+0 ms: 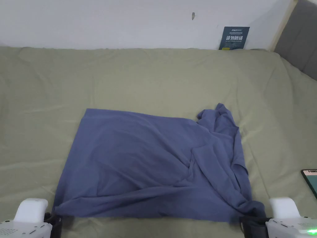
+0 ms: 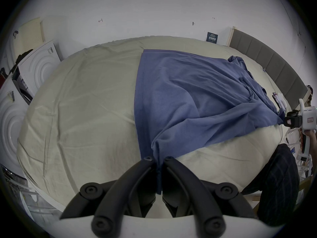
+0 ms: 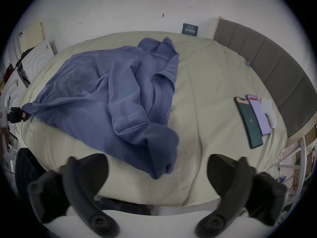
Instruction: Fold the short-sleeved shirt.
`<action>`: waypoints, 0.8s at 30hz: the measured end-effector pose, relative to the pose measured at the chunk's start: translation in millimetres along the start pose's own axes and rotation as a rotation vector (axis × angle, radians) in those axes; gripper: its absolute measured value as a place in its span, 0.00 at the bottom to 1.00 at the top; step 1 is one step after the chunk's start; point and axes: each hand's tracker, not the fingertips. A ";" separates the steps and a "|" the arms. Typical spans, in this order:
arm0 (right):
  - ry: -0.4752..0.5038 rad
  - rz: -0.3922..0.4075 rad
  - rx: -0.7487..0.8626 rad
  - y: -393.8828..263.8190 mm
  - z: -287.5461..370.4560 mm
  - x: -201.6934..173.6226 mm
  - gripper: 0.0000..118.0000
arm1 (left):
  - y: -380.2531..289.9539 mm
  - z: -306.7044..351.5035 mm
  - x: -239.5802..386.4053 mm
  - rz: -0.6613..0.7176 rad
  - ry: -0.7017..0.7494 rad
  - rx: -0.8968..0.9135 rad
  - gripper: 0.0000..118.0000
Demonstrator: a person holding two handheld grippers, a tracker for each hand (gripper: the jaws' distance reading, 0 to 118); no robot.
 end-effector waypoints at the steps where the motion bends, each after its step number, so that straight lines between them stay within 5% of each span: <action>1: 0.016 -0.036 0.005 0.9 0.1 2.0 0.78 | 0.2 -0.2 0.1 0.004 0.000 -0.002 0.01; 2: 0.028 -0.067 0.026 0.5 1.0 4.3 0.31 | 0.6 -0.8 -0.1 0.008 -0.002 -0.003 0.01; 3: 0.033 -0.085 0.032 -0.1 1.7 3.3 0.03 | 1.1 -0.4 -0.1 0.012 -0.006 -0.002 0.01; 12: 0.245 -0.345 0.174 22.7 51.6 24.9 0.03 | 40.5 19.5 -1.7 0.075 -0.059 0.098 0.01; 20: 0.337 -0.427 0.229 119.4 49.0 40.4 0.03 | 150.1 -4.4 9.8 0.090 -0.089 0.188 0.01; 24: 0.293 -0.454 0.202 168.2 13.7 46.7 0.03 | 201.1 -34.9 6.4 0.171 -0.060 0.182 0.01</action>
